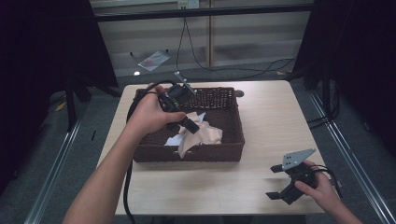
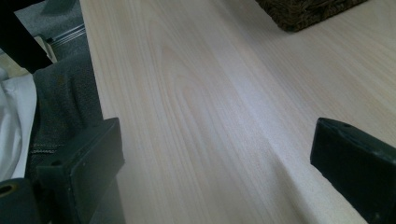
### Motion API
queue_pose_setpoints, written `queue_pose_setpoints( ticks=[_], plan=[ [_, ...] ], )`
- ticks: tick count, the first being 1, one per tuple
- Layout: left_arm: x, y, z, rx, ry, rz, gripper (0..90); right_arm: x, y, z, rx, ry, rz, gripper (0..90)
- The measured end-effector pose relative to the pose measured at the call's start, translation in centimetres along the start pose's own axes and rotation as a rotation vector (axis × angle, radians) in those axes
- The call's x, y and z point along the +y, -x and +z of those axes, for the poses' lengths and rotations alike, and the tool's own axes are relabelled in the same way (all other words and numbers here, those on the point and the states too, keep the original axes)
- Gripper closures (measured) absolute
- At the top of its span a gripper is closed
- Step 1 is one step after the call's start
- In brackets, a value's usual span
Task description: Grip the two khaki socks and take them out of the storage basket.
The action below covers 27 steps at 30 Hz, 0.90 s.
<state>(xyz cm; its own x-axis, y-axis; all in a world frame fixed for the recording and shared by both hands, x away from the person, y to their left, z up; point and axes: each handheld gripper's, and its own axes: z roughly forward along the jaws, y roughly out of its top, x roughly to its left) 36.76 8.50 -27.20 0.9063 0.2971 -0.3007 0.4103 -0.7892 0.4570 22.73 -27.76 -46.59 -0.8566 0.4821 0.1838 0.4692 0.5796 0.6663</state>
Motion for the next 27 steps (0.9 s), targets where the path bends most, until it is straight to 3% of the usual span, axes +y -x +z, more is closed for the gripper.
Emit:
queue_pose_setpoints(
  ticks=[8, 18, 27],
  plan=[
    [0.0, 1.1, 0.7, -0.031, -0.016, 0.035, 88.8, 0.0, 0.0, 0.1, 0.005, -0.001, -0.007, 2.5],
    [-0.3, 2.3, 2.6, -0.04, -0.025, 0.09, 88.7, 0.0, -0.1, 0.0, 0.001, -0.002, -0.001, 2.5],
    [-0.5, 2.8, 4.1, -0.05, -0.048, 0.113, 88.7, 0.0, -0.1, 0.1, 0.008, -0.006, -0.007, 2.6]
  ],
)
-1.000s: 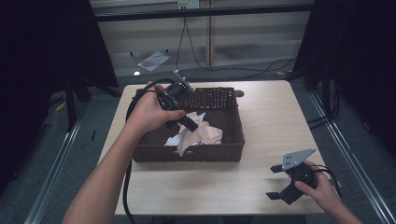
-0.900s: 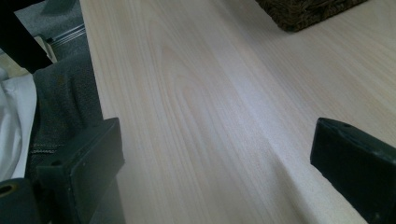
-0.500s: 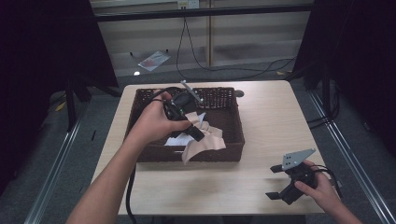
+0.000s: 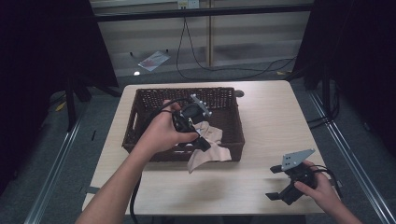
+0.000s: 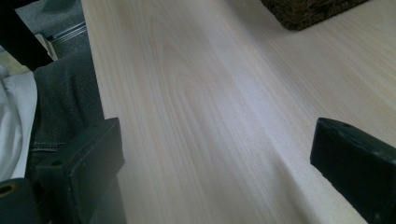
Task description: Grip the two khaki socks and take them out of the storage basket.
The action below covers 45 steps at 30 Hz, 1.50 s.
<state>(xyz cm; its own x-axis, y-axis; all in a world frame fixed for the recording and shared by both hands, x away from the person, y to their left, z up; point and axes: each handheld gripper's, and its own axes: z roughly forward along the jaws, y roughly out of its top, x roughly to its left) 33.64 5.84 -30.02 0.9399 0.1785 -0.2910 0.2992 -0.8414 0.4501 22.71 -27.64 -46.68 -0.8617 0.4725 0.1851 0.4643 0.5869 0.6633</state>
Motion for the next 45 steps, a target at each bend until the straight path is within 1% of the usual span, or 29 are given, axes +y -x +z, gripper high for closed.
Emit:
queue_pose_setpoints(
  ticks=[6, 7, 10, 13, 14, 16, 17, 19, 23, 24, 25, 26, 27, 28, 29, 31, 32, 35, 37, 38, 39, 40, 41, 43, 45],
  plan=[
    [-0.3, -0.1, 1.0, -0.001, -0.008, -0.001, 88.6, 0.0, 0.0, 0.0, 0.0, 0.003, 0.003, 2.5],
    [-0.3, -0.1, 1.4, 0.006, -0.016, -0.002, 88.6, 0.0, 0.0, 0.0, 0.0, 0.002, 0.002, 2.6],
    [-0.5, -0.2, 1.9, 0.008, -0.017, 0.001, 88.5, 0.0, 0.0, 0.0, 0.001, -0.001, 0.001, 2.5],
    [-0.6, -0.3, 2.7, -0.002, -0.039, 0.009, 88.5, 0.0, 0.0, 0.0, 0.001, 0.0, -0.001, 2.6],
    [-0.6, -0.3, 2.7, -0.002, -0.039, 0.009, 88.5, 0.0, 0.0, 0.0, 0.001, 0.0, -0.001, 2.6],
    [-0.6, -0.2, 3.2, 0.01, -0.045, 0.01, 88.5, 0.0, 0.0, 0.0, 0.002, -0.002, 0.001, 2.5],
    [-0.7, -0.3, 3.6, 0.002, -0.049, 0.013, 88.4, 0.0, 0.0, 0.0, 0.002, -0.002, 0.0, 2.6],
    [-0.7, -0.4, 3.8, -0.002, -0.054, 0.018, 88.4, 0.0, 0.0, 0.0, 0.003, -0.002, 0.001, 2.6],
    [-0.9, -0.5, 4.9, -0.012, -0.053, 0.011, 88.3, 0.0, -0.1, 0.0, 0.004, -0.003, 0.004, 2.6],
    [-0.9, -0.6, 5.0, -0.02, -0.067, 0.019, 88.3, 0.0, -0.1, 0.0, 0.005, -0.002, 0.003, 2.6],
    [-1.0, -0.6, 5.4, -0.014, -0.049, 0.009, 88.3, 0.0, -0.1, 0.0, 0.005, -0.002, 0.003, 2.6],
    [-1.0, -0.7, 5.6, -0.016, -0.06, 0.015, 88.3, 0.0, -0.1, 0.0, 0.004, -0.003, 0.002, 2.6],
    [-1.1, -0.7, 5.9, -0.017, -0.063, 0.008, 88.3, 0.0, -0.1, 0.0, 0.004, -0.003, 0.002, 2.6],
    [-1.1, -0.8, 6.1, -0.015, -0.063, 0.013, 88.3, 0.0, -0.1, 0.0, 0.005, -0.003, 0.003, 2.6],
    [-1.3, -0.9, 6.5, -0.021, -0.072, 0.007, 88.3, 0.0, -0.1, 0.0, 0.005, -0.002, 0.001, 2.6],
    [-1.4, -1.0, 6.8, -0.016, -0.067, 0.002, 88.3, 0.0, -0.1, 0.0, 0.004, -0.003, 0.002, 2.6],
    [-1.5, -1.1, 7.0, -0.017, -0.075, 0.005, 88.3, 0.0, -0.1, 0.0, 0.004, -0.003, 0.002, 2.6],
    [-1.7, -1.3, 7.4, -0.022, -0.075, 0.004, 88.0, 0.0, -0.1, 0.0, 0.004, -0.004, -0.001, 2.6],
    [-1.9, -1.4, 7.6, -0.016, -0.069, 0.015, 84.9, 0.0, -0.1, 0.0, 0.004, -0.008, -0.006, 2.6],
    [-1.9, -1.3, 7.5, -0.016, -0.062, 0.004, 81.3, 0.0, -0.1, 0.0, 0.003, -0.008, -0.007, 2.6],
    [-1.8, -1.3, 7.3, -0.016, -0.057, 0.009, 76.5, 0.0, -0.1, 0.0, 0.006, -0.006, -0.006, 2.6],
    [-1.8, -1.2, 7.1, -0.017, -0.048, 0.001, 72.7, 0.0, -0.1, 0.0, 0.006, -0.006, -0.006, 2.6],
    [-1.7, -1.2, 6.8, -0.019, -0.049, 0.004, 68.8, 0.0, -0.1, 0.0, 0.002, -0.009, -0.007, 2.6],
    [-1.5, -1.1, 6.1, -0.008, -0.035, -0.001, 59.7, 0.0, -0.1, 0.1, 0.003, -0.009, -0.005, 2.6],
    [-1.3, -1.3, 5.2, 0.001, -0.024, -0.008, 56.7, 0.0, -0.1, 0.1, 0.003, -0.011, -0.005, 2.6]
  ],
)
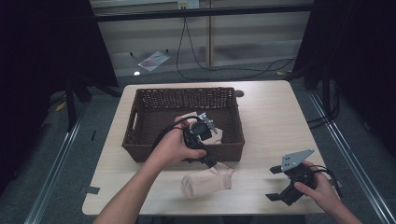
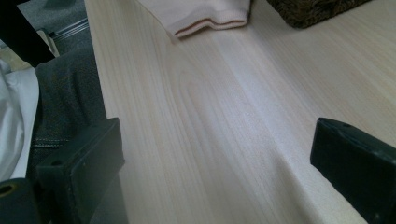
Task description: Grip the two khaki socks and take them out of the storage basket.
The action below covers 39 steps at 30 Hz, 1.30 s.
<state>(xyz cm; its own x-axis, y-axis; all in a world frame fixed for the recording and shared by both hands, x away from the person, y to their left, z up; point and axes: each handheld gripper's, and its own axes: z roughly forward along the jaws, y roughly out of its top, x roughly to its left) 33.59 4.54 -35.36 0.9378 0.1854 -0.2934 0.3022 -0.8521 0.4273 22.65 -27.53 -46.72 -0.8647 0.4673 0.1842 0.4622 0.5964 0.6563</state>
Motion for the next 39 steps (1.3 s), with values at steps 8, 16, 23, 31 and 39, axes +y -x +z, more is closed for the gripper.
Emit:
queue_pose_setpoints(
  ticks=[8, 16, 23, 31, 39],
  plan=[
    [0.1, -1.8, -2.4, 0.083, 0.043, -0.055, 38.5, 0.0, 0.0, 0.0, 0.003, 0.002, -0.01, 2.6],
    [-0.3, -4.1, -2.7, 0.165, 0.078, -0.089, 20.5, 0.0, 0.0, 0.0, 0.004, -0.001, -0.008, 2.6],
    [-0.8, -6.4, -2.4, 0.212, 0.057, -0.13, 14.3, 0.0, 0.0, 0.0, 0.0, -0.005, -0.011, 2.6],
    [-1.2, -8.6, -1.9, 0.235, 0.056, -0.196, 13.6, 0.0, 0.0, 0.0, 0.001, -0.005, -0.012, 2.6],
    [-1.6, -10.7, -1.1, 0.261, 0.045, -0.238, 13.9, 0.0, 0.0, -0.1, 0.0, -0.004, -0.013, 2.6]
  ],
)
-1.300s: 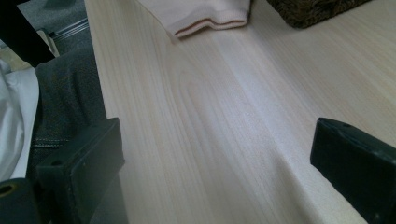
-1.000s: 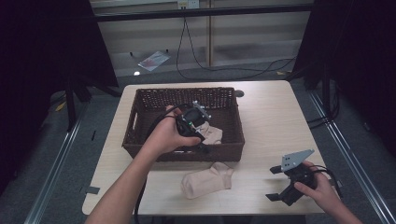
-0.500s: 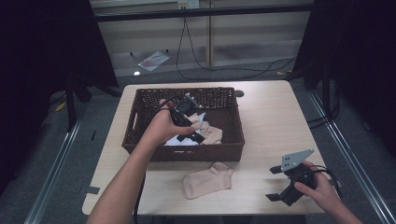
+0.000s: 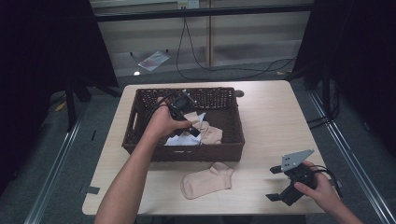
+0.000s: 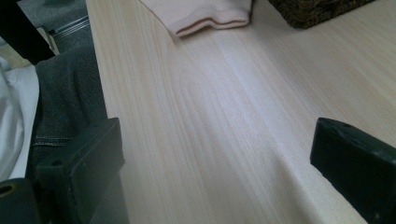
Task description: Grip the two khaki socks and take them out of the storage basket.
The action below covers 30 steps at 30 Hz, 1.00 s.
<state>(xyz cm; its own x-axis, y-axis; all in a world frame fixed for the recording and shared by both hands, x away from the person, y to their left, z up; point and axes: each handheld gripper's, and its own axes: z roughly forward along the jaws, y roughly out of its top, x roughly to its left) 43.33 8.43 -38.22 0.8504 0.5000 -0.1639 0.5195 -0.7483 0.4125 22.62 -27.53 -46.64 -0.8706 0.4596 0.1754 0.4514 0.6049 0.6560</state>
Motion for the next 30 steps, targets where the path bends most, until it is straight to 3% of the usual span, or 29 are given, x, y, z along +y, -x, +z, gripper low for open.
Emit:
queue_pose_setpoints(
  ticks=[6, 13, 19, 26, 30],
  plan=[
    [-0.1, -1.4, 1.1, 0.007, -0.007, -0.045, 14.8, 0.0, 0.0, 0.0, -0.001, 0.004, 0.001, 2.6],
    [-0.3, -2.8, 1.9, 0.048, -0.021, -0.081, 19.1, 0.0, 0.0, 0.0, 0.001, -0.001, -0.002, 2.6],
    [-0.4, -3.6, 2.7, 0.064, -0.025, -0.081, 28.3, 0.0, 0.0, 0.0, 0.003, 0.0, -0.003, 2.6],
    [-0.4, -4.6, 3.6, 0.119, -0.004, -0.09, 35.3, 0.0, 0.1, 0.1, 0.007, 0.0, -0.007, 2.6],
    [-0.3, -5.0, 4.0, 0.111, -0.013, -0.078, 38.5, 0.0, 0.1, 0.1, 0.008, 0.001, -0.006, 2.6]
  ],
)
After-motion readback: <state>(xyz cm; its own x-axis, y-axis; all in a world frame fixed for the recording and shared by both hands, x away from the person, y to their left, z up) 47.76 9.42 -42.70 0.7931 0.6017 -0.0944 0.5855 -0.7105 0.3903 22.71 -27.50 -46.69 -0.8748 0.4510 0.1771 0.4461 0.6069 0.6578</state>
